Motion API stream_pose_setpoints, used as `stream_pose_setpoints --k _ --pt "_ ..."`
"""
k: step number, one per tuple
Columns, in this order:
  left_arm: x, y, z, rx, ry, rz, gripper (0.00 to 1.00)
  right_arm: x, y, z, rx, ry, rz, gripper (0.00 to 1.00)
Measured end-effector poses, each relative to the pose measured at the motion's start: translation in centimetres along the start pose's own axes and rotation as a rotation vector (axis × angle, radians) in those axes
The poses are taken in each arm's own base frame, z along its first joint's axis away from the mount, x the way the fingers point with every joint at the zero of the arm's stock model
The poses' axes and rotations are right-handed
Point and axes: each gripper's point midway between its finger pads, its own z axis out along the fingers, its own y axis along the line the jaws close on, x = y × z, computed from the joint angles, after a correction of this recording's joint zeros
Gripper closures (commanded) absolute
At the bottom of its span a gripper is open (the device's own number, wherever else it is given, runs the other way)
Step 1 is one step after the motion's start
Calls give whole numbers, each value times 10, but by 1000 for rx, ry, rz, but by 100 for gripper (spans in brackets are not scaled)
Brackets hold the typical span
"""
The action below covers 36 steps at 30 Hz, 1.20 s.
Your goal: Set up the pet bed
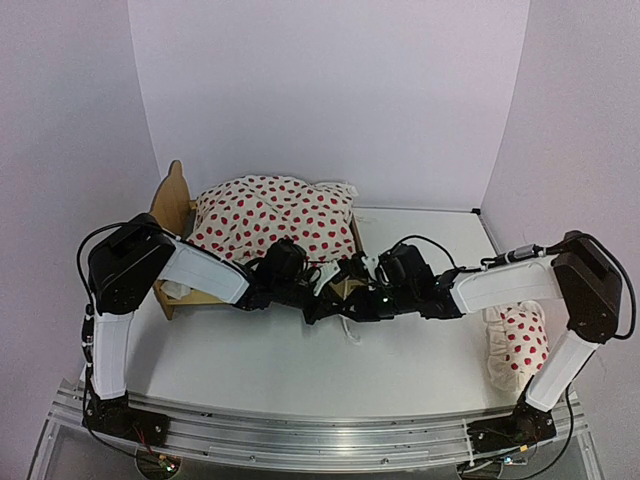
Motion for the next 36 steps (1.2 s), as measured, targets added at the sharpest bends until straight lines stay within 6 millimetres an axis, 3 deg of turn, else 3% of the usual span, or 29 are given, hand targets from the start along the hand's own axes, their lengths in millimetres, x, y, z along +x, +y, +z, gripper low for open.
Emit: stream_pose_setpoints --k 6,11,15,17,20,24,30,36 --pt "15 -1 9 27 11 49 100 13 3 -11 -21 86 8 63" --pt "18 -1 12 37 9 61 100 12 9 -36 -48 129 30 64" --pt "17 -2 12 39 5 78 100 -6 0 -57 -39 80 80 62" --pt "16 -2 12 39 0 83 100 -11 -8 -58 -27 68 105 65" --pt "15 -2 13 39 -7 91 100 -8 -25 -48 7 90 167 65" --pt "15 -1 13 39 -7 99 100 -4 -44 -28 13 99 288 56" --pt "15 -1 13 39 -7 111 100 -12 -41 -15 -72 55 396 68" --pt "15 -1 13 39 -8 112 100 -11 -41 -8 -104 49 443 66"
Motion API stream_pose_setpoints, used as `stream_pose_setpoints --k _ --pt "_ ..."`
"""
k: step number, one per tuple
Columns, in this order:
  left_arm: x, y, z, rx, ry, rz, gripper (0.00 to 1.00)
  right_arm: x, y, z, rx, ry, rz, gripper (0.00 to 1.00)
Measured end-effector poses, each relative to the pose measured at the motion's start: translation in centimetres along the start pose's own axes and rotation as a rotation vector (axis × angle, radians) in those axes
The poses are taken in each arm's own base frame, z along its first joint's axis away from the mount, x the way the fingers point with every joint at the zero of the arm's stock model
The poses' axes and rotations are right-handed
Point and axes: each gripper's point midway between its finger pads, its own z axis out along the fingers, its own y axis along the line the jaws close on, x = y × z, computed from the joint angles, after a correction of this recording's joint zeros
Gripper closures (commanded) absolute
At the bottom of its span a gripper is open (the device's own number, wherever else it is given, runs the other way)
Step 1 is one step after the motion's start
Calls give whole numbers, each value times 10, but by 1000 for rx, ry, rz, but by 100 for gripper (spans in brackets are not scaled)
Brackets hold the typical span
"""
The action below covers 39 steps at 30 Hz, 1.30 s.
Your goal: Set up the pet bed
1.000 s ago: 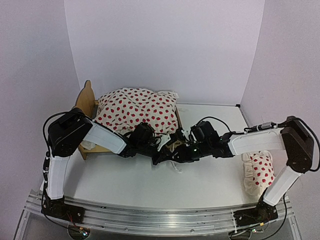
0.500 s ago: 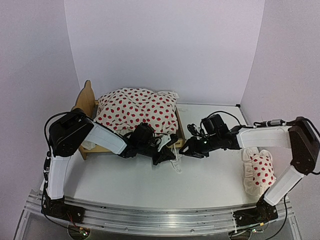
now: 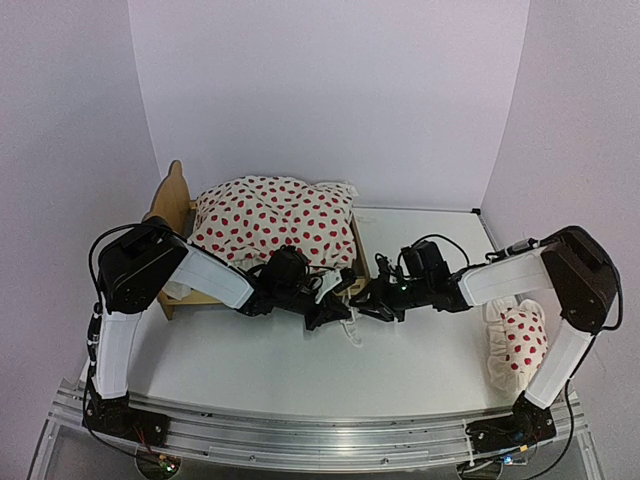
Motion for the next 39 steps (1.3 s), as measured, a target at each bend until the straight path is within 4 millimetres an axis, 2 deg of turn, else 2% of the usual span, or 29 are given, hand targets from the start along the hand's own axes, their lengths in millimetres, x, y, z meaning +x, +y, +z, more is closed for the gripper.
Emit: stream_pose_setpoints --k 4,7,11,14,21,24,27,33,39 --pt "0 0 0 0 0 0 100 5 -11 3 16 8 26 62" --pt "0 0 0 0 0 0 100 10 -19 5 33 18 44 63" --pt "0 0 0 0 0 0 100 11 -25 7 42 22 51 77" --pt "0 0 0 0 0 1 100 10 -25 7 36 16 54 81" --pt "0 0 0 -1 0 2 100 8 -27 6 11 6 55 74" --pt "-1 1 0 -4 -2 6 100 10 -39 -1 19 -8 97 60" --pt "-3 3 0 -14 -11 26 100 13 -48 -12 23 -27 155 54" --pt "-7 6 2 -35 -30 98 100 0 -38 -19 -32 -102 240 54" --pt "-8 7 3 -49 -37 150 100 -11 -33 -15 -75 -144 297 56"
